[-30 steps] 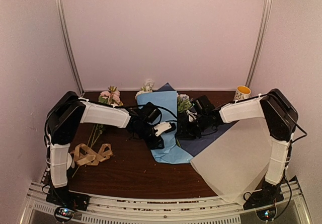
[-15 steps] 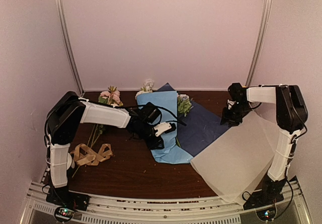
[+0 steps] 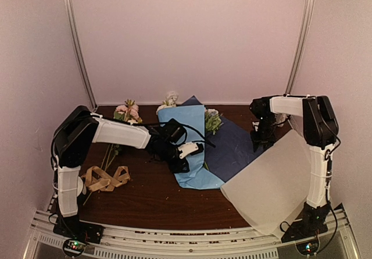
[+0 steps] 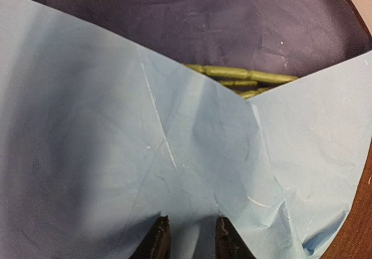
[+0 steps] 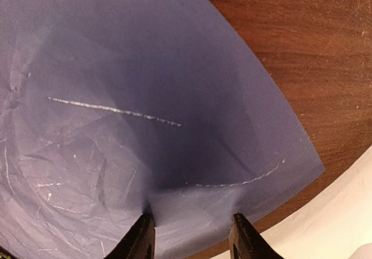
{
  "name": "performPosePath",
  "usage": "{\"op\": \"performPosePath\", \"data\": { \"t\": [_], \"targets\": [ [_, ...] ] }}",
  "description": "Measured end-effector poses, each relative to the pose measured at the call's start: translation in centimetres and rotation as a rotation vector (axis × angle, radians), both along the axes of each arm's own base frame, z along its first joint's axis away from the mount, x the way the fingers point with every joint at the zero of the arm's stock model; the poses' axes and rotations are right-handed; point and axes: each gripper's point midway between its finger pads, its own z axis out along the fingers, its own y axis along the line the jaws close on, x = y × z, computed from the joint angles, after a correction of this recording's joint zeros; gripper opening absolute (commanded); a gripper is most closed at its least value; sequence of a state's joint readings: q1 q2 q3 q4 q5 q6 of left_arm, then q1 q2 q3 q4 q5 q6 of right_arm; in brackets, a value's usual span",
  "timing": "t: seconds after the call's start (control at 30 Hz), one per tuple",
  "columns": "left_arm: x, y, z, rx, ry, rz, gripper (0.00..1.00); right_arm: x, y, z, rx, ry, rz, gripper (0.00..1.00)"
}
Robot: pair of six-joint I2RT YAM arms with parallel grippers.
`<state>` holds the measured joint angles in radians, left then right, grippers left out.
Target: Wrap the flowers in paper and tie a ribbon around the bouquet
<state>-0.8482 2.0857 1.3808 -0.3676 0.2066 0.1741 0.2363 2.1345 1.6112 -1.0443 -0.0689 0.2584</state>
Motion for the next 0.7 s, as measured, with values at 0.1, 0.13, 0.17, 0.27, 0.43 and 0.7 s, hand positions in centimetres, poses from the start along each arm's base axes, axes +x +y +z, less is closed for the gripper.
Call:
{"op": "performPosePath", "data": {
  "t": [0.1,0.13,0.17,0.27,0.43,0.7],
  "targets": [
    [0.0,0.1,0.0,0.009,-0.013,-0.01,0.31,-0.7,0.5,0.1,-0.04,0.033,0.046,0.43],
    [0.1,0.1,0.0,0.011,-0.015,-0.013,0.31,-0.9,0.9,0.1,-0.034,0.045,0.061,0.43],
    [0.1,0.1,-0.1,0.012,-0.017,-0.015,0.31,-1.2,1.5,0.1,-0.024,0.054,0.076,0.43],
    [0.1,0.1,-0.1,0.014,-0.021,-0.021,0.31,-2.3,4.1,0.0,0.022,0.093,0.121,0.43],
    [-0.1,0.4,-0.2,0.022,-0.024,-0.029,0.3,-3.1,10.3,0.1,0.123,0.1,0.224,0.41],
    [0.1,1.6,-0.3,0.042,-0.032,-0.011,0.31,-4.6,16.7,0.5,0.279,0.088,0.295,0.36]
  ]
}}
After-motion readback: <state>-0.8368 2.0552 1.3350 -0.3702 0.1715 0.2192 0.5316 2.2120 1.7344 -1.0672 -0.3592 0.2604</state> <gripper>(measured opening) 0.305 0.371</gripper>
